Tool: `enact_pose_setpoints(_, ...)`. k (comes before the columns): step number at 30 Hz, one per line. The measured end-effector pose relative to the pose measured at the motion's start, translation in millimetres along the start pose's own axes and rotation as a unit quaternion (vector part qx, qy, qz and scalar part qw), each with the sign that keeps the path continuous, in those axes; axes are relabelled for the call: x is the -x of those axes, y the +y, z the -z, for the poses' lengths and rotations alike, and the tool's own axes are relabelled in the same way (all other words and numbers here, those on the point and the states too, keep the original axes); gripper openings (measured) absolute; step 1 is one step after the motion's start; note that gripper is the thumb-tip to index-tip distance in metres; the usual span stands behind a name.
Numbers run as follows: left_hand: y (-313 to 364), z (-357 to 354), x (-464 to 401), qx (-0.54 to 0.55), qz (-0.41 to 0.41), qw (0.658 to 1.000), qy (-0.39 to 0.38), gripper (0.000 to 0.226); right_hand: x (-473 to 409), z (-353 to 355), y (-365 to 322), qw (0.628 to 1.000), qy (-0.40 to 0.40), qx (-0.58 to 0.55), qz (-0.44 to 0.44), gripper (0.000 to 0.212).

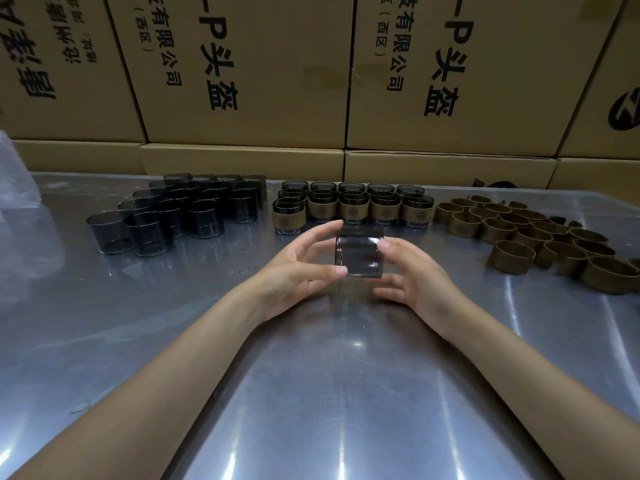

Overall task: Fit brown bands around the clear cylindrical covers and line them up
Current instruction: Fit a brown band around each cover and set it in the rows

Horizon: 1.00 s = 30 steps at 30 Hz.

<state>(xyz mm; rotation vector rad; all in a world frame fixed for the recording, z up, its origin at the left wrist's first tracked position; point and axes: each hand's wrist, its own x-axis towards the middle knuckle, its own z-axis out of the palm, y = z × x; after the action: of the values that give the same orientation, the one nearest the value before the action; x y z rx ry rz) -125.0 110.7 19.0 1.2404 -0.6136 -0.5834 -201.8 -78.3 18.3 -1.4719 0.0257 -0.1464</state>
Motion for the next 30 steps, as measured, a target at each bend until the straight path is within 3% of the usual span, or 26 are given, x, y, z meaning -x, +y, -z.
enact_pose_setpoints(2,2.2,-1.8,-0.7,-0.043,0.031,0.999,0.015,0.07,-0.2,3.5,2.5,1.0,-0.004,-0.018,0.017,0.049)
enact_pose_setpoints(7,7.0,-11.7,-2.8,-0.146,0.098,0.982,0.066,0.079,-0.4,7.9,6.0,0.998,-0.014,-0.025,0.052,0.05)
enact_pose_setpoints(10,4.8,-14.5,-1.1,-0.142,0.071,0.983,0.087,0.066,1.5,5.7,5.4,0.998,-0.008,-0.005,0.054,0.05)
enact_pose_setpoints(13,-0.7,-18.2,-1.3,-0.137,-0.004,0.98,0.145,0.055,3.4,0.6,5.5,0.993,0.007,0.089,0.082,0.051)
enact_pose_setpoints(17,-5.9,-24.2,-0.5,-0.264,-0.116,0.94,0.184,0.05,3.1,-6.2,7.4,0.973,0.013,0.204,0.109,0.055)
enact_pose_setpoints(26,-13.4,-24.2,-3.1,-0.372,-0.1,0.909,0.157,0.068,-1.1,-12.9,19.4,0.954,0.057,0.286,0.073,0.056)
enact_pose_setpoints(28,-12.6,-24.6,-2.7,-0.364,-0.092,0.915,0.15,0.075,-0.5,-9.9,17.7,0.947,0.105,0.293,0.083,0.054)
enact_pose_setpoints(30,-11.0,-25.1,-2.6,-0.345,-0.092,0.921,0.157,0.076,-0.1,0.2,13.6,0.917,0.179,0.345,0.094,0.05)
